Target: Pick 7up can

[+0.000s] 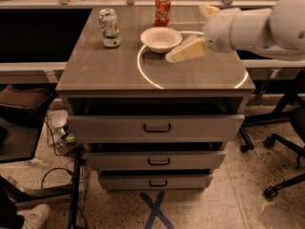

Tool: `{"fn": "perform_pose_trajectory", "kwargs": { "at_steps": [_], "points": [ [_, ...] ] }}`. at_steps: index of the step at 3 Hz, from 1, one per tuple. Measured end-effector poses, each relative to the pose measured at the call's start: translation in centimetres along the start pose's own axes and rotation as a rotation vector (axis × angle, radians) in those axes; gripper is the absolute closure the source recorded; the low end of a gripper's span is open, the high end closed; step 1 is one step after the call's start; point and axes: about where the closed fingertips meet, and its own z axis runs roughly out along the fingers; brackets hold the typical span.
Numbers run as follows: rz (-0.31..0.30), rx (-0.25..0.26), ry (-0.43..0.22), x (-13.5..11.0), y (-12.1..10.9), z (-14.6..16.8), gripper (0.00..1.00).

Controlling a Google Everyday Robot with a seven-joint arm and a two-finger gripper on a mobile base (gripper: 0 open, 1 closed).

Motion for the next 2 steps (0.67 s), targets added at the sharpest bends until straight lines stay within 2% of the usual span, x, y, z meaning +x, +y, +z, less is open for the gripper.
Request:
{"fn": "perform_pose_trajectory", "kwargs": {
  "at_steps": [1,2],
  "points": [
    [0.020,-0.011,-0.022,-0.4,-0.4,5.7,0.00],
    [0.046,-0.024,-0.066,-0.8,-0.6,9.9,0.00]
  ]
}}
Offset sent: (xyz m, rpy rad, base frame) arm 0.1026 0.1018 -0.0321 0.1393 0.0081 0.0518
